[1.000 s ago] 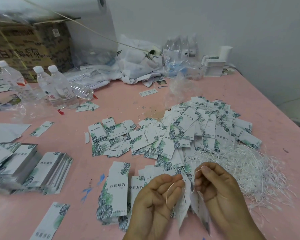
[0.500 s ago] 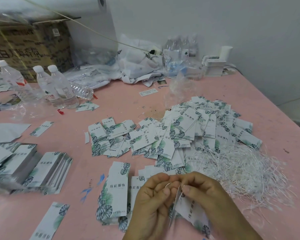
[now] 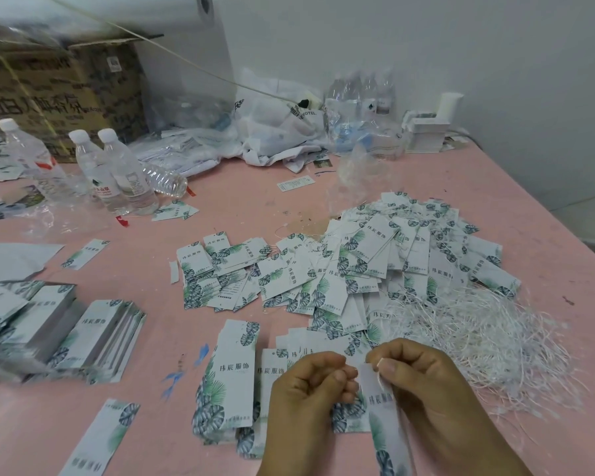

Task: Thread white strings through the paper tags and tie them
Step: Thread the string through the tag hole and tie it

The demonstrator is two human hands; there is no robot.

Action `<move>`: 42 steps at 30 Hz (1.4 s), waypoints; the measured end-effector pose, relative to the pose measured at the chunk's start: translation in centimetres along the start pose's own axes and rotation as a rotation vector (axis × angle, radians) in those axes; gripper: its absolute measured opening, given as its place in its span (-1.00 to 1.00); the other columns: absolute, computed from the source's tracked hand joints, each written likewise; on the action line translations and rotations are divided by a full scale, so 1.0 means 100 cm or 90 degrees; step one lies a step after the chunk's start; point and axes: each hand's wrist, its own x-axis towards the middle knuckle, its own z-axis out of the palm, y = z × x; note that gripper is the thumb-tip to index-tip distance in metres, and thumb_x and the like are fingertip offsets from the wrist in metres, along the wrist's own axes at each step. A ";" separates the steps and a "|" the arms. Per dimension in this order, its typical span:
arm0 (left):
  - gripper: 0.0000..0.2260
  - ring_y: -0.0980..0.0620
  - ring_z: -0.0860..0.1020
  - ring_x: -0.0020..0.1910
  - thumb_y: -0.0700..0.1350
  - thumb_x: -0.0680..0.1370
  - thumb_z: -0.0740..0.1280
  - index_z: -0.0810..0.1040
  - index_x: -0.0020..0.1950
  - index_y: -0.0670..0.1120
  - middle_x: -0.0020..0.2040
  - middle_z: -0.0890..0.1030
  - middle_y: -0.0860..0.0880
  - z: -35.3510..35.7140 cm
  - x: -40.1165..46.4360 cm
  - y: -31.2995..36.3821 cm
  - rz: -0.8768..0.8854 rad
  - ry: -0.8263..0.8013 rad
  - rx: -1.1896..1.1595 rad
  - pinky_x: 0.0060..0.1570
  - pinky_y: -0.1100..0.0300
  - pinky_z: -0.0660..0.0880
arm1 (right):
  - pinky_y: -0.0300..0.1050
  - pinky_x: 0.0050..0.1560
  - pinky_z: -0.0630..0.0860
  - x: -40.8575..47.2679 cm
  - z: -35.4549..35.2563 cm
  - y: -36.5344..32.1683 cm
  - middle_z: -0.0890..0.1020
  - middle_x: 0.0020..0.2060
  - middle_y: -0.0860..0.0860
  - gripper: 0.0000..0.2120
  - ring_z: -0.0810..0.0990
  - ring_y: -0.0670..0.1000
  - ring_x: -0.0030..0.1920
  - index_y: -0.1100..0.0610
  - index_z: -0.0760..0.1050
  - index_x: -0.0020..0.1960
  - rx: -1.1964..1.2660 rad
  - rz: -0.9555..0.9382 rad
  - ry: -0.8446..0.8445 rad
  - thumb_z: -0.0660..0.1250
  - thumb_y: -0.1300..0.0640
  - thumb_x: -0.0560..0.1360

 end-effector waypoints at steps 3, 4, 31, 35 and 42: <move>-0.79 -0.02 0.58 -0.46 -0.49 0.46 0.34 0.69 -0.21 -0.24 -0.32 0.64 -0.31 -0.001 -0.001 -0.001 0.002 0.005 0.039 -0.49 0.26 0.51 | -0.03 -0.32 0.59 0.000 0.001 -0.006 0.62 -0.33 0.26 -0.61 0.61 0.14 -0.37 0.30 0.61 -0.22 0.071 0.005 0.014 0.68 0.18 0.07; -0.80 0.00 0.55 -0.48 -0.47 0.46 0.37 0.69 -0.22 -0.23 -0.35 0.63 -0.29 -0.001 0.000 -0.001 0.004 0.016 0.048 -0.52 0.28 0.47 | -0.05 -0.35 0.59 -0.001 0.001 -0.009 0.61 -0.35 0.25 -0.59 0.61 0.13 -0.39 0.30 0.61 -0.24 0.084 0.004 0.024 0.69 0.18 0.04; -0.56 -0.04 0.57 -0.50 -0.24 -0.05 0.71 0.65 -0.27 -0.27 -0.33 0.61 -0.24 -0.007 0.007 0.014 -0.165 -0.027 -0.392 -0.53 0.23 0.55 | -0.40 -0.30 0.40 -0.002 0.001 0.004 0.63 -0.35 -0.11 -0.85 0.49 -0.21 -0.36 -0.09 0.62 -0.16 -0.605 -0.120 0.119 0.48 0.16 0.43; -0.84 -0.02 0.56 -0.52 -0.38 0.38 0.34 0.55 -0.06 -0.25 -0.34 0.60 -0.25 -0.004 0.006 0.007 -0.124 0.004 -0.297 -0.55 0.26 0.53 | -0.43 -0.21 0.43 -0.001 0.001 0.001 0.66 -0.25 -0.12 -0.82 0.59 -0.16 -0.23 -0.10 0.62 -0.16 -0.617 -0.153 0.129 0.46 0.19 0.44; -0.87 -0.05 0.60 -0.50 -0.38 0.30 0.39 0.71 -0.21 -0.26 -0.33 0.63 -0.31 -0.001 0.004 0.000 -0.057 0.003 -0.159 -0.54 0.24 0.55 | -0.46 -0.12 0.43 -0.002 0.007 -0.004 0.63 -0.10 -0.12 -0.93 0.61 -0.10 -0.09 -0.13 0.63 -0.16 -0.567 -0.248 0.149 0.38 0.01 0.42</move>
